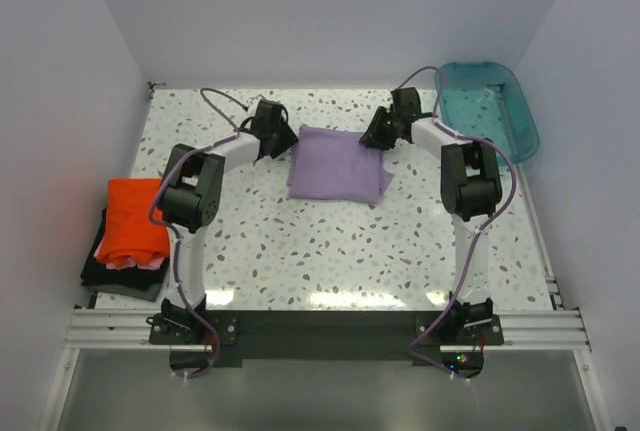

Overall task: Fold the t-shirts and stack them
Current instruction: Fold the tshirt

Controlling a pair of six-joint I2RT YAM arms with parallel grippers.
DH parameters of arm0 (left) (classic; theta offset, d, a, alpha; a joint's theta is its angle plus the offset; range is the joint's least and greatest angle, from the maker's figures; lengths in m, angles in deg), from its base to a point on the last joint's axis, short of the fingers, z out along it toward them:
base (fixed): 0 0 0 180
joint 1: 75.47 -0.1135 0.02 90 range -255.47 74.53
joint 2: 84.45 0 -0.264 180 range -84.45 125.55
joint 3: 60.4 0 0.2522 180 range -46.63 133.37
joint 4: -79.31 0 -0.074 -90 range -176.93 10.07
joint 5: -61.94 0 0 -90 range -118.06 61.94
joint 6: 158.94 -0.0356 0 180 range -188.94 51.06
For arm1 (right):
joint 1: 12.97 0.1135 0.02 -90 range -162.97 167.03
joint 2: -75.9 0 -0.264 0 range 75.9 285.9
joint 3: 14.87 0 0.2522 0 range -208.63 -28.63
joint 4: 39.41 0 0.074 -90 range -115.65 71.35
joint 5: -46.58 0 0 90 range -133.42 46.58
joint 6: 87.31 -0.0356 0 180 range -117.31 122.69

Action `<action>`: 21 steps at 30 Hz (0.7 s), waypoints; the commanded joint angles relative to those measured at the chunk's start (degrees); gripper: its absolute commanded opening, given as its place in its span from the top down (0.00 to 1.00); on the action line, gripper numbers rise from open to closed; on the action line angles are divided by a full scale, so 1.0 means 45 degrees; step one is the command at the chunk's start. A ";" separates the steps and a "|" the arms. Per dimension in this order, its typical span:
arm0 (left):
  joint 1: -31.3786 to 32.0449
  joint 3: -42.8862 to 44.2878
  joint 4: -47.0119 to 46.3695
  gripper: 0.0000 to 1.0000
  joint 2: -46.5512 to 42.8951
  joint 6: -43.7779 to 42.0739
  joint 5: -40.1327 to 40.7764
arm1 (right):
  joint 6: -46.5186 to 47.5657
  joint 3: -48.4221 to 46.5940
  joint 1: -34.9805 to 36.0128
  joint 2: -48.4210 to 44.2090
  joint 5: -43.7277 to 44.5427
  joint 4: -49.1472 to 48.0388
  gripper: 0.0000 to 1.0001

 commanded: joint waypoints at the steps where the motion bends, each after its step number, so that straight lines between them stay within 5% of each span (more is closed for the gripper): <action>1: -0.0287 -0.0505 -0.0007 0.48 -0.0968 -0.0741 0.1258 | 0.1242 -0.0374 -0.0062 0.0619 0.1360 0.1498 0.64; 11: -0.0112 -0.1112 0.0203 0.51 -0.1927 -0.1819 0.1961 | 0.3391 -0.2462 0.1538 0.1458 0.2805 0.3529 0.64; 21: 0.0025 -0.4059 -0.0323 0.30 -0.4034 -0.2718 -0.0031 | 0.4192 -0.2504 0.2242 0.1459 0.2123 0.4038 0.63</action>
